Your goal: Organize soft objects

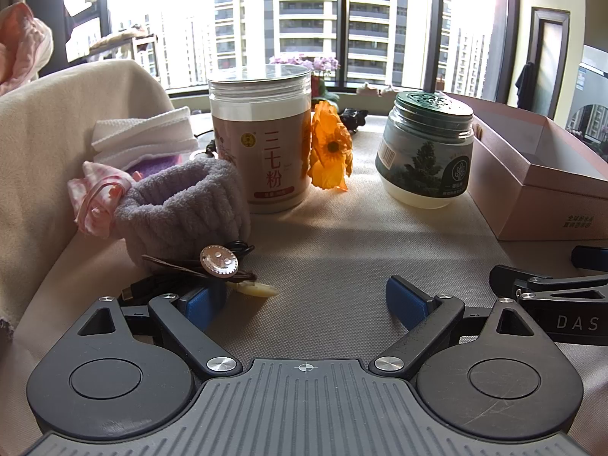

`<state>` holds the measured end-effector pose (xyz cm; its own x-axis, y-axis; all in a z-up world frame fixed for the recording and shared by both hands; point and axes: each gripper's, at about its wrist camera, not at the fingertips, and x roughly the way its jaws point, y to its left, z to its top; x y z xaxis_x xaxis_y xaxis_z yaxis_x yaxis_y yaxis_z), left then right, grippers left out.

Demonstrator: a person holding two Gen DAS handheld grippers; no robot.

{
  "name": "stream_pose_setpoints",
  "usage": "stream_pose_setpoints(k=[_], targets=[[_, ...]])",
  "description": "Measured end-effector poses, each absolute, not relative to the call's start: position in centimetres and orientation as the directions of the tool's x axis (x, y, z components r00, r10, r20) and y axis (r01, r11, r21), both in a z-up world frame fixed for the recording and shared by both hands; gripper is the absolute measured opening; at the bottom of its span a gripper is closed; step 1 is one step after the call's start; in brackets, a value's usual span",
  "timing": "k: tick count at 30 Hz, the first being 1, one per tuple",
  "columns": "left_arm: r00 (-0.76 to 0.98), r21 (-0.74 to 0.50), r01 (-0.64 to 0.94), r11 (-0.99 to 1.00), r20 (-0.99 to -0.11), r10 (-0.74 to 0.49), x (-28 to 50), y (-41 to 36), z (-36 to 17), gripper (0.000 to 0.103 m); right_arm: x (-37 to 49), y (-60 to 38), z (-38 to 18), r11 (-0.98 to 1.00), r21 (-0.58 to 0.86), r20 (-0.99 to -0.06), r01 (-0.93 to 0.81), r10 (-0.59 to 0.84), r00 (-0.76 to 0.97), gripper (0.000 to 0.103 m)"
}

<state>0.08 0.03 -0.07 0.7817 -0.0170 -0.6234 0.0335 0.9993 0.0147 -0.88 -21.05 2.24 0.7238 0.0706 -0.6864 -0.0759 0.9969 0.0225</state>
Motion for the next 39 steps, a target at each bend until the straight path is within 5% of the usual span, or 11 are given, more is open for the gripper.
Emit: stream_pose_setpoints(k=[19,27,33,36,39], targets=[[0.782,0.011,0.063,0.998,-0.621,-0.043,-0.2,0.0,0.1,0.094,-1.0,-21.1,2.4,0.993,0.032,-0.707,-0.117,0.105,0.7,0.103],[0.736,-0.041,0.268,0.963,-0.636,-0.232,-2.2,0.8,1.2,0.089,0.4,-20.7,3.0,0.981,0.032,-0.793,-0.19,0.141,0.593,0.103],[0.713,-0.128,0.39,0.912,-0.584,-0.387,-3.8,4.4,4.3,0.088,-1.4,-20.5,2.7,0.969,0.03,-0.749,-0.246,0.184,0.636,0.103],[0.778,-0.039,0.36,0.932,-0.539,-0.323,-2.9,5.9,6.3,0.086,-1.8,-20.2,3.1,0.959,0.04,-0.763,-0.281,0.211,0.611,0.103],[0.795,-0.006,0.321,0.947,-0.542,-0.272,-0.1,7.3,7.3,0.073,-2.4,-19.4,3.7,0.935,0.046,-0.775,-0.352,0.255,0.578,0.103]])
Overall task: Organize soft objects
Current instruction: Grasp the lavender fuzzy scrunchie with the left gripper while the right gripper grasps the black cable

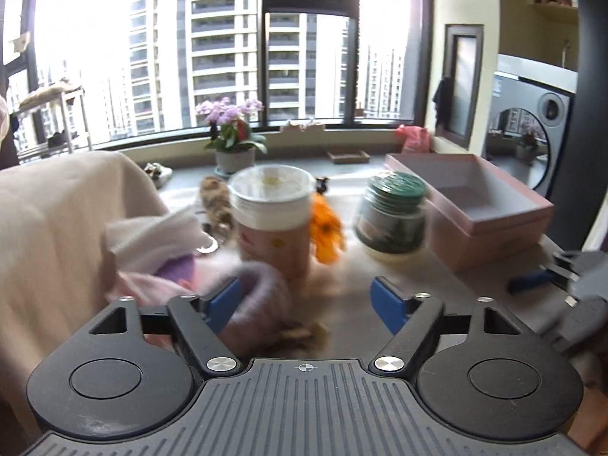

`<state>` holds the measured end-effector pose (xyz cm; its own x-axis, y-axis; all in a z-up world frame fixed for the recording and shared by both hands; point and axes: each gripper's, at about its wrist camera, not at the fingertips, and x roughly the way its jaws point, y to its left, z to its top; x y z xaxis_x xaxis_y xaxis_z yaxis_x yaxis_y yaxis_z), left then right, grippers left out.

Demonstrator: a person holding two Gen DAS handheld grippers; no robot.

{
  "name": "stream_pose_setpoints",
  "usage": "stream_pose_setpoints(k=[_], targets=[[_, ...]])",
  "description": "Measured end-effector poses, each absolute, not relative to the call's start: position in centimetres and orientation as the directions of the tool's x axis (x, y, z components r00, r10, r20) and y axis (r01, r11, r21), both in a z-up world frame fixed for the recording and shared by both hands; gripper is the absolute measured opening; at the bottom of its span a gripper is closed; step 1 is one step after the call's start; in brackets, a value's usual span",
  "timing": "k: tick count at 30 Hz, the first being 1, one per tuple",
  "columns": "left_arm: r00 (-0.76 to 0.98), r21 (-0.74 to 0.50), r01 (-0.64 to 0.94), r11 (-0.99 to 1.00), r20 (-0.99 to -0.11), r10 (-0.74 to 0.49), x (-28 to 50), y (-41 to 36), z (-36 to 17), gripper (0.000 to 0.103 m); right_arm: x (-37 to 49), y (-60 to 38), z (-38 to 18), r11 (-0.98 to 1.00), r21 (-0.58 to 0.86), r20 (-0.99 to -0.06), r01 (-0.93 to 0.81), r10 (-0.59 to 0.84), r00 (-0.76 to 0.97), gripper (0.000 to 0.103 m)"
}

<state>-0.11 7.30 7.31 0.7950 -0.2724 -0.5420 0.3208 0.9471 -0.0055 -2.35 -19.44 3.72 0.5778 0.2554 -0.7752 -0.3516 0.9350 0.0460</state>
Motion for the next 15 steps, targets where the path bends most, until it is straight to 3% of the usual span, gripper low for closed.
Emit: stream_pose_setpoints(k=[3,9,11,12,15], targets=[[0.736,-0.053,0.321,0.946,-0.614,-0.284,3.6,8.1,6.5,0.062,-3.7,-18.0,4.3,0.925,-0.014,-0.746,-0.381,0.244,0.62,0.103],[0.631,-0.098,0.343,0.934,-0.713,-0.306,7.7,9.1,3.6,0.059,-5.2,-14.9,5.8,0.878,-0.074,-0.698,-0.473,0.293,0.654,0.103],[0.635,-0.118,0.345,0.931,-0.702,-0.323,7.5,9.9,4.0,0.04,-5.1,-13.6,6.3,0.849,-0.046,-0.688,-0.527,0.356,0.633,0.103],[0.637,-0.131,0.345,0.929,-0.695,-0.334,7.5,10.3,4.3,0.017,-4.9,-12.9,6.5,0.831,-0.022,-0.681,-0.556,0.394,0.617,0.103],[0.625,-0.2,0.337,0.92,-0.684,-0.377,7.0,11.7,5.0,0.019,-3.8,-10.2,6.8,0.782,0.025,-0.662,-0.622,0.48,0.576,0.102]])
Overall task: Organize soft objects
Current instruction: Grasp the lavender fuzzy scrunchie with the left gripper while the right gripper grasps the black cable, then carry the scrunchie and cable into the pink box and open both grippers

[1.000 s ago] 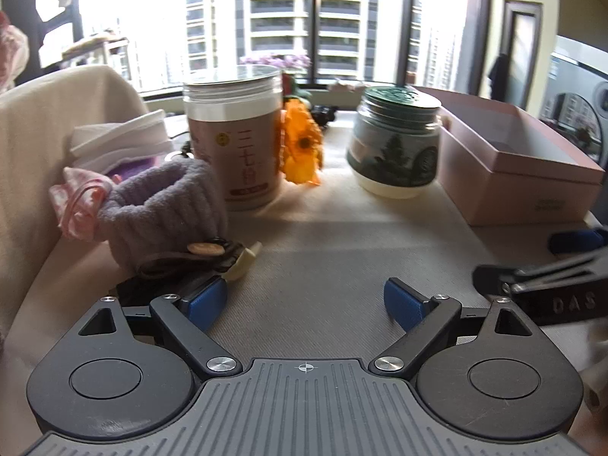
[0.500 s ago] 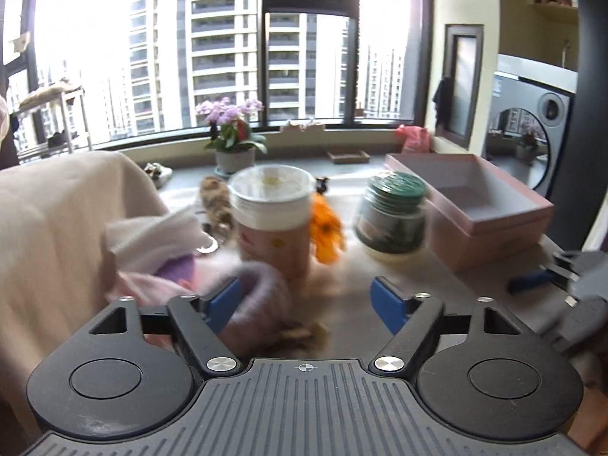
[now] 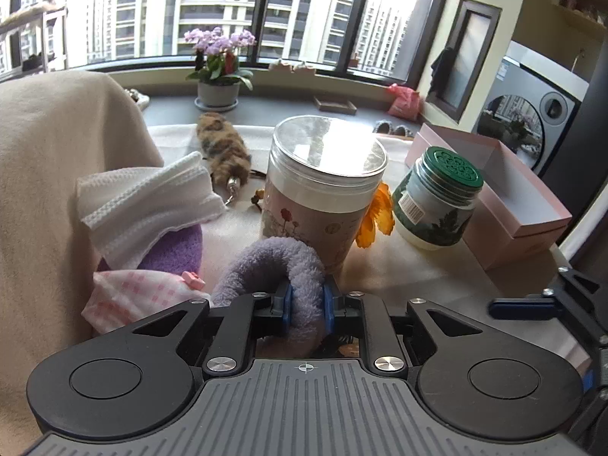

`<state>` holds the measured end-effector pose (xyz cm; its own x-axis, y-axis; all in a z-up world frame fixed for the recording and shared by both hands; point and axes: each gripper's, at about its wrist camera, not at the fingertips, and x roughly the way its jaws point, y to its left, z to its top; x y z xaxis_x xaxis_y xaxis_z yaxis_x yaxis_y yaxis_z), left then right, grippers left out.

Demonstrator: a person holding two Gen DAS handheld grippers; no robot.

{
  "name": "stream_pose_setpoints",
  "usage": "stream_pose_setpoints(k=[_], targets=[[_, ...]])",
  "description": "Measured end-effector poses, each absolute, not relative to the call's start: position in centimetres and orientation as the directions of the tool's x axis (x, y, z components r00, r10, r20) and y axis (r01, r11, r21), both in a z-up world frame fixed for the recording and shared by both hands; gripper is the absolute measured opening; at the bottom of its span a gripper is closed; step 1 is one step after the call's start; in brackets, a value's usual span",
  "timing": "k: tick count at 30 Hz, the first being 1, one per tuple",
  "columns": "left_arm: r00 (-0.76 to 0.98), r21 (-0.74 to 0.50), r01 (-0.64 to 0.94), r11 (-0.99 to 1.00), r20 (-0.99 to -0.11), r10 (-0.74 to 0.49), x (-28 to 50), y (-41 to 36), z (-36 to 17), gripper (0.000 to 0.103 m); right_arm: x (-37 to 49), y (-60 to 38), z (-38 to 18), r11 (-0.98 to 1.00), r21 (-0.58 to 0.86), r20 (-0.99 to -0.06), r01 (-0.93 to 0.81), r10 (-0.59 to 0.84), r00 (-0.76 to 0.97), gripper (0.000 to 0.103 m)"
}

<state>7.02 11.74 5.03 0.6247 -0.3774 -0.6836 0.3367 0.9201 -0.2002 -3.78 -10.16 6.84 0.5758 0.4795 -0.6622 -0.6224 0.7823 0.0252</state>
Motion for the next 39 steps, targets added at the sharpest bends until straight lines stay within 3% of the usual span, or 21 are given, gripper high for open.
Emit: stream_pose_setpoints(k=[5,7,8,9,10,18,24,28,34,38,39], targets=[[0.619,-0.259,0.341,0.904,-0.661,-0.423,6.1,13.1,4.9,0.019,-0.9,-6.1,6.2,0.745,0.008,-0.67,-0.667,0.5,0.549,0.09],[0.623,-0.297,0.331,0.896,-0.644,-0.444,5.8,13.8,5.0,0.019,0.2,-5.0,5.6,0.736,0.008,-0.694,-0.677,0.491,0.526,0.069],[0.629,-0.304,0.329,0.894,-0.635,-0.448,5.6,14.0,5.1,0.019,0.5,-4.7,5.4,0.735,0.015,-0.712,-0.678,0.484,0.509,0.038],[0.637,-0.307,0.331,0.892,-0.625,-0.451,5.3,14.3,5.4,0.018,0.6,-4.6,5.5,0.735,0.025,-0.729,-0.678,0.477,0.491,0.025],[0.644,-0.311,0.335,0.889,-0.613,-0.457,5.1,14.5,5.6,0.018,0.6,-4.7,5.6,0.736,0.033,-0.73,-0.676,0.479,0.487,0.022],[0.646,-0.289,0.399,0.87,-0.585,-0.49,2.3,12.6,7.6,0.018,-2.7,-9.9,8.5,0.792,0.042,-0.708,-0.61,0.454,0.541,0.019],[0.52,-0.258,0.561,0.786,-0.629,-0.578,-1.5,5.9,7.9,0.018,-5.9,-16.9,9.3,0.893,-0.001,-0.708,-0.45,0.317,0.631,0.019],[0.461,-0.266,0.644,0.717,-0.612,-0.642,-2.3,1.3,9.5,0.018,-7.8,-21.3,10.6,0.936,-0.036,-0.686,-0.351,0.232,0.689,0.019],[0.479,-0.269,0.705,0.656,-0.503,-0.72,2.9,-5.2,16.3,0.018,-5.7,-25.7,14.6,0.959,-0.059,-0.575,-0.277,0.195,0.795,0.019],[0.449,-0.35,0.706,0.615,-0.45,-0.772,9.6,-10.1,19.1,0.02,-0.1,-27.3,15.7,0.973,-0.056,-0.538,-0.222,0.158,0.828,0.019],[0.433,-0.39,0.693,0.607,-0.448,-0.782,11.6,-11.2,19.0,0.022,1.2,-28.0,15.2,0.977,-0.067,-0.533,-0.202,0.137,0.835,0.026]])
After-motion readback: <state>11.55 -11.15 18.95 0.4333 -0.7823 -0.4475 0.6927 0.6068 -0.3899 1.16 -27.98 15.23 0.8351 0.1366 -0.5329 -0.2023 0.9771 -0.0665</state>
